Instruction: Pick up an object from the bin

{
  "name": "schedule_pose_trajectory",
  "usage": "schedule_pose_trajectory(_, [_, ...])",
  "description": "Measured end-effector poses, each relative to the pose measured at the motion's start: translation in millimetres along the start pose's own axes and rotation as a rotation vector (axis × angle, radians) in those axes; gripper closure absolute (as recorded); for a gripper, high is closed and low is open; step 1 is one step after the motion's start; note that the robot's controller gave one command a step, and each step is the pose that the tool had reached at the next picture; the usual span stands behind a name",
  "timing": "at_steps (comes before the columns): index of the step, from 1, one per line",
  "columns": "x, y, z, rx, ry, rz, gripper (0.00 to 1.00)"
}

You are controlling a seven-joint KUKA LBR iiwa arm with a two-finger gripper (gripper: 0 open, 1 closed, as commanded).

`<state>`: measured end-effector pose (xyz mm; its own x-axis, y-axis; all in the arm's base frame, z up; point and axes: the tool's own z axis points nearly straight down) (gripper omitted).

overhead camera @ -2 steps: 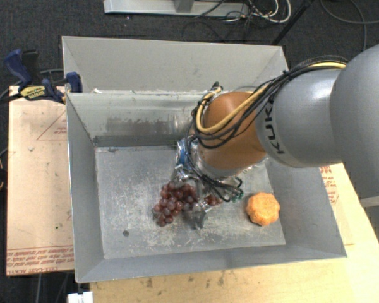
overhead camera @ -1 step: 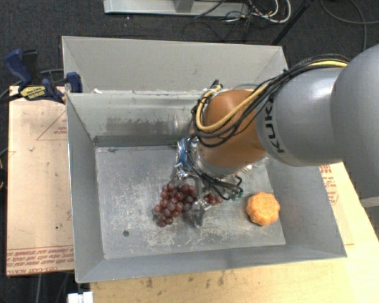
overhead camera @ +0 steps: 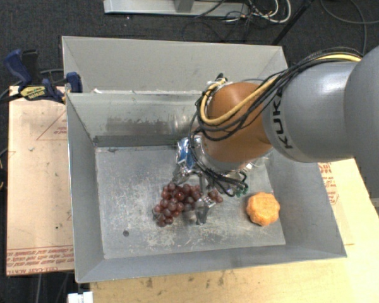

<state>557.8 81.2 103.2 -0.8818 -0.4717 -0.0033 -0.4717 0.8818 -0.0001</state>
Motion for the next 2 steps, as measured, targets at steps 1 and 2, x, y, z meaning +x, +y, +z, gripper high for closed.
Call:
schedule_pose_trajectory(1, [-5.9,-0.6,18.8,0.001,-0.005,0.002,1.0])
schedule_pose_trajectory(2, [-5.9,-0.6,18.8,0.001,-0.005,0.003,1.0])
